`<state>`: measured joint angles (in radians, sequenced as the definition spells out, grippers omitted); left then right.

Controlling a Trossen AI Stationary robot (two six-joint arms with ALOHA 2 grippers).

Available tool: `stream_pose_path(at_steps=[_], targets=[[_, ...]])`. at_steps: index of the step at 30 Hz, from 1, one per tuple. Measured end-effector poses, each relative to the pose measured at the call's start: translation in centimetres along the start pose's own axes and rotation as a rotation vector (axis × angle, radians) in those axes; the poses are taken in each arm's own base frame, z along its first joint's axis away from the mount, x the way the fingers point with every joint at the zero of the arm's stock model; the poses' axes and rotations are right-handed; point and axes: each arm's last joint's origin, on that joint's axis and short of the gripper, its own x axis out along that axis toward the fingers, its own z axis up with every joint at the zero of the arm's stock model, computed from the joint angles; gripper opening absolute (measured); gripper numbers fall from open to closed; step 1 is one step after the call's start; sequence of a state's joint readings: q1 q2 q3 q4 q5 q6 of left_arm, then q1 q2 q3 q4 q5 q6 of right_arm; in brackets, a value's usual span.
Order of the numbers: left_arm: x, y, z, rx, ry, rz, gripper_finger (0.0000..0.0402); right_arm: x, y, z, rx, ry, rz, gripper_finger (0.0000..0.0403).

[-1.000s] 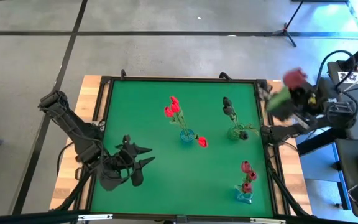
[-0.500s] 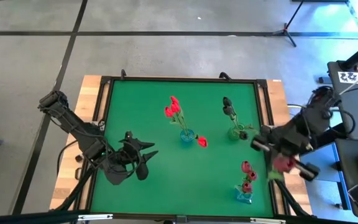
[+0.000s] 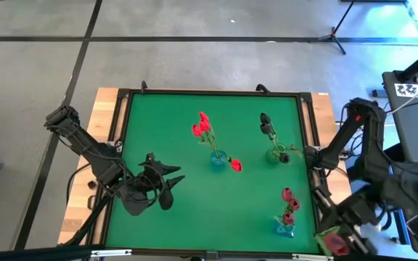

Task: Sort flowers into vase by color
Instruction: Put the dark red flower in the bottom blue vase

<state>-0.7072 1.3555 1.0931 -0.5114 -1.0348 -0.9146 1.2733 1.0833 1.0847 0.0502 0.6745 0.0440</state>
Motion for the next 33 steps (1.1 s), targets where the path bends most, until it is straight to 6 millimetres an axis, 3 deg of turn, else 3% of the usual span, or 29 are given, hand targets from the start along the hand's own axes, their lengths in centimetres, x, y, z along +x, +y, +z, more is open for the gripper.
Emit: stream_pose_path(at_steps=[8,15,27,33], targets=[[0.2,0.1,0.1,-0.008,-0.004,0.007,0.0152,1.0,2.9,-3.1,-0.091,0.066,-0.31,0.0003],[0.3,0.1,0.2,-0.01,-0.005,0.011,0.0152,2.3,3.7,-5.5,-0.115,0.073,-0.555,0.0004],[0.5,0.2,0.3,-0.01,-0.006,0.018,0.0152,3.4,4.5,-9.3,-0.09,0.079,-0.675,0.0004],[0.5,0.2,0.3,-0.006,-0.006,0.018,0.0152,3.7,4.8,-10.1,-0.088,0.097,-0.655,0.0005]])
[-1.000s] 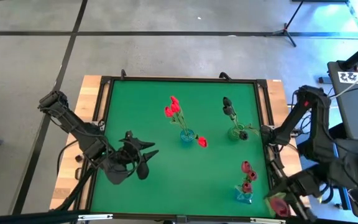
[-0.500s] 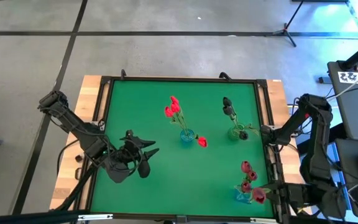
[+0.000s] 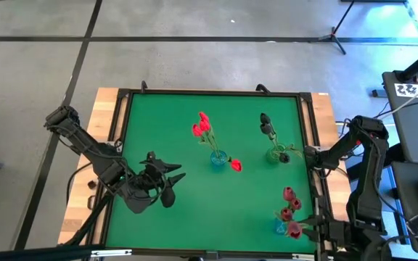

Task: Sort flowers into vase by color
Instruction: Put the dark red flower in the bottom blue vase, then return to Home Position

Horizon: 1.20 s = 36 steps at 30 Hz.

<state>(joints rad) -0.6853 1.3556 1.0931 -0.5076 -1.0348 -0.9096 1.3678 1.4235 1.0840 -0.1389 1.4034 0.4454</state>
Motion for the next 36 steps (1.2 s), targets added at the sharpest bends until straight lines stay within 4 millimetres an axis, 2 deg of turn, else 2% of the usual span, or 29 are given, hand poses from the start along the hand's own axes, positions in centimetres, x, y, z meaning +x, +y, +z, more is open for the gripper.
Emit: stream_pose_path(at_steps=[10,16,20,27,36], targets=[[0.0,0.0,0.0,0.003,0.0,0.0,0.0152,0.2,0.0,0.0,-0.038,0.007,0.009,0.0005],[0.0,0.0,0.0,0.003,0.003,-0.003,0.0152,1.0,0.1,-0.3,-0.044,0.084,0.129,0.0009],[0.0,0.0,0.0,0.002,0.003,-0.003,0.0152,0.8,-0.1,-0.3,-0.024,0.118,0.178,0.0036],[0.0,-0.1,0.0,-0.013,0.0,-0.007,0.0152,0.3,-2.3,0.3,0.07,0.206,0.21,0.0105],[0.0,-0.3,0.1,-0.029,0.023,-0.037,0.0152,-0.4,-4.6,1.9,0.221,0.328,0.326,0.016]])
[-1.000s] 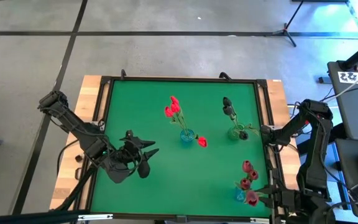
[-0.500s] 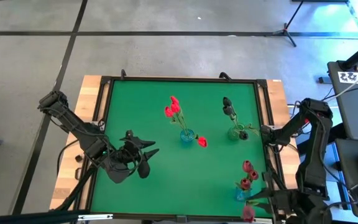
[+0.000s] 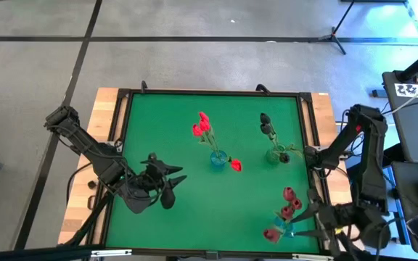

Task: Sort flowers into vase by color
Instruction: Return to Home Position

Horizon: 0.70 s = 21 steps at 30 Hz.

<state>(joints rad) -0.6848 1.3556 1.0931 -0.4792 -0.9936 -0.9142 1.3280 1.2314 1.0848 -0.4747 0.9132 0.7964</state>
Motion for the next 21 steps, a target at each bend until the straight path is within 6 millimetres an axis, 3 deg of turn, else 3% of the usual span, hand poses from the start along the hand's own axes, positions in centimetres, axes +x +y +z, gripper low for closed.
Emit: stream_pose_path(at_steps=[4,9,13,16,21], targets=[[0.2,0.0,0.0,-0.004,0.036,-0.022,0.0152,-1.6,-0.6,2.0,0.056,0.018,0.071,0.0176],[0.4,0.0,0.0,-0.001,0.073,-0.046,0.0152,-4.2,-1.0,6.2,0.067,-0.048,0.166,0.0178],[0.3,0.0,0.0,0.025,0.072,-0.051,0.0152,-5.8,-1.6,9.3,0.0,-0.177,0.114,0.0177],[0.3,-0.1,0.1,0.043,0.065,-0.057,0.0152,-5.3,-3.0,11.2,-0.022,-0.225,0.028,0.0176],[0.4,-0.5,0.4,0.068,0.05,-0.091,0.0152,-1.9,-6.9,13.8,-0.008,-0.204,-0.026,0.016]])
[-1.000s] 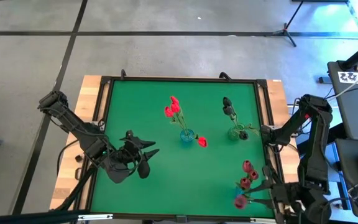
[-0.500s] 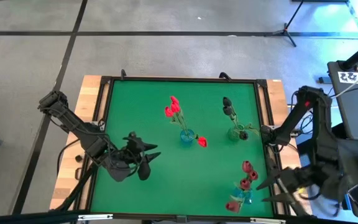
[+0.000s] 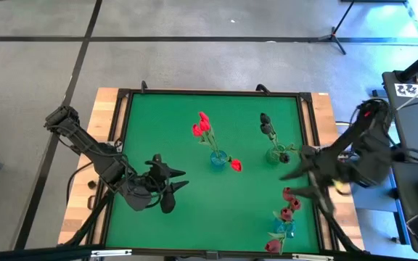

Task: Sort flowers into vase by color
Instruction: Return to Home Position

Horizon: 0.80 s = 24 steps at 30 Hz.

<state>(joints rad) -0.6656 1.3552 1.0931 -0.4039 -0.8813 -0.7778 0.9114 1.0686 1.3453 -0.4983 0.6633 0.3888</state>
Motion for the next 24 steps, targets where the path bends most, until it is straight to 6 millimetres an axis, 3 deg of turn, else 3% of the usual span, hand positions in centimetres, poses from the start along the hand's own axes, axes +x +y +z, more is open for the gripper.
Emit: stream_pose_path(at_steps=[5,10,14,18,24], targets=[[0.0,-0.1,0.1,0.016,-0.006,-0.01,0.0152,2.9,-4.8,2.0,-0.037,-0.027,-0.074,0.0123],[0.0,-0.1,0.1,0.021,-0.005,-0.009,0.0152,3.0,-9.8,4.1,-0.118,-0.112,-0.286,0.0083],[-0.2,-0.2,0.0,0.061,-0.018,0.001,0.0148,2.2,-13.6,5.2,-0.122,-0.132,-0.395,0.0046],[-0.4,-0.3,-0.1,0.084,-0.015,-0.003,0.0135,-0.1,-16.5,6.2,-0.101,-0.189,-0.491,0.0009],[-0.1,0.2,-1.2,0.123,0.006,0.017,0.0111,-3.3,-19.3,5.9,-0.118,-0.284,-0.628,0.0016]])
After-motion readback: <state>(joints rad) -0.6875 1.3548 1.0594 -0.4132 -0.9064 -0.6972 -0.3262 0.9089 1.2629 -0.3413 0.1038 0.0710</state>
